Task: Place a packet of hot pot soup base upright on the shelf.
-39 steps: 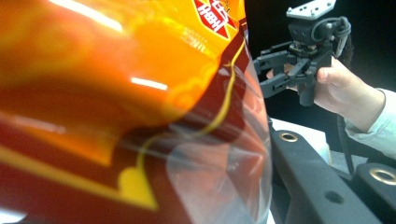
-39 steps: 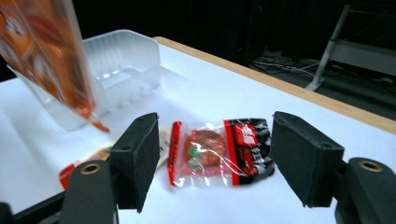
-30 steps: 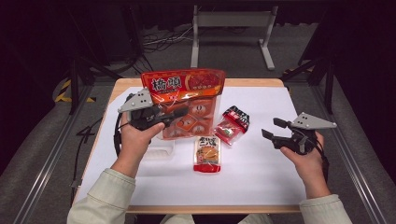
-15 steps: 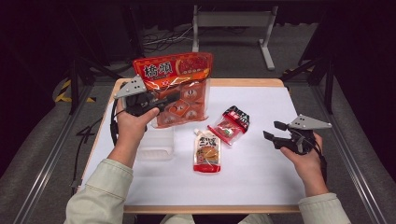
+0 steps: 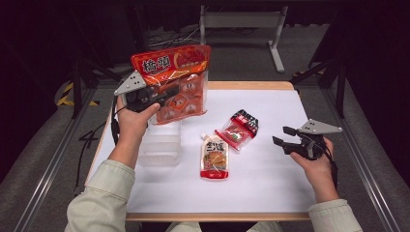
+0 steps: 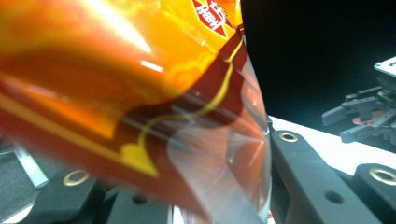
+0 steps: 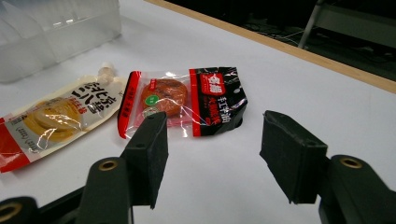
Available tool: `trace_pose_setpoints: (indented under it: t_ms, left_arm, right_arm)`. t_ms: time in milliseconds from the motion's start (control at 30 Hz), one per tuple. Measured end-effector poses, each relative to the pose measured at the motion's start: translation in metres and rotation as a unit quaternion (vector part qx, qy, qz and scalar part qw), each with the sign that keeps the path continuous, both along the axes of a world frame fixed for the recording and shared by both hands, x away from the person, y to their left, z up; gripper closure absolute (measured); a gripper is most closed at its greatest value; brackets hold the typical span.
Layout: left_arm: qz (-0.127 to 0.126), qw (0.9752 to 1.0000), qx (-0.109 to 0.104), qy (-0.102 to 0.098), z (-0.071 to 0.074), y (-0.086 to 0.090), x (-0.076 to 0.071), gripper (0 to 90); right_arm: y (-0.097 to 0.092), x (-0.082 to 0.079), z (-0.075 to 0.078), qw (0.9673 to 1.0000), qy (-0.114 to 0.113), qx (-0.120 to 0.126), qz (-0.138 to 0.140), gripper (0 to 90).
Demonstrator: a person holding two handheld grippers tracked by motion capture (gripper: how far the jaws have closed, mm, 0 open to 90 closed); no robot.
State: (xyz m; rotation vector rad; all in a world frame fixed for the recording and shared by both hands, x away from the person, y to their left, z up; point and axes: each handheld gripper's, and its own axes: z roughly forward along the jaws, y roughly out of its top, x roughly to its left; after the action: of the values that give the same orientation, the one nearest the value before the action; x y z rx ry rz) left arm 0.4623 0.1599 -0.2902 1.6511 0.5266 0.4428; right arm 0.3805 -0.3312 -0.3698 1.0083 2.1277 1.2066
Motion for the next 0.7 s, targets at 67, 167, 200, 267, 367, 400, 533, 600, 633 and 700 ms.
trace_pose_setpoints:
  t_ms: [67,167,200,267,367,400,533,600,633,700]
  left_arm:
    - [0.005,1.0,0.005,0.004,-0.001,0.002,0.003,71.1]
    - [0.015,0.9998,0.008,0.009,-0.003,0.005,0.008,71.1]
    - [0.018,0.9998,0.011,0.006,-0.003,0.007,0.009,71.1]
    - [0.02,0.9997,0.013,0.005,-0.004,0.008,0.01,71.1]
    - [0.03,0.9995,0.008,0.004,-0.005,0.012,0.012,71.1]
    - [0.033,0.9994,0.009,0.003,-0.005,0.012,0.013,71.1]
    - [0.049,0.9988,0.006,0.005,-0.006,0.015,0.014,71.1]
    - [0.06,0.9981,0.013,0.002,-0.006,0.016,0.014,71.1]
    - [0.068,0.9976,0.014,0.0,-0.008,0.018,0.014,71.1]
    - [0.074,0.9972,0.009,0.006,-0.01,0.02,0.014,71.1]
  right_arm:
    - [0.0,0.0,0.0,1.0,0.0,0.0,0.002,42.7]
    - [-0.001,0.001,-0.001,1.0,0.0,-0.002,0.001,42.7]
    - [-0.001,0.001,-0.001,1.0,0.001,-0.002,0.001,42.8]
    - [-0.001,0.001,-0.002,1.0,0.001,-0.002,0.002,42.8]
    - [-0.001,0.001,-0.002,1.0,0.003,0.001,0.003,42.8]
    - [-0.001,0.001,-0.002,1.0,0.003,0.001,0.003,42.7]
    - [-0.001,0.001,-0.003,1.0,0.003,0.001,0.003,42.7]
    - [-0.001,0.001,-0.002,1.0,0.002,0.002,0.004,42.7]
    - [-0.001,0.001,-0.002,1.0,0.001,0.002,0.005,42.6]
    - [-0.001,0.001,-0.002,1.0,0.001,0.002,0.004,42.6]
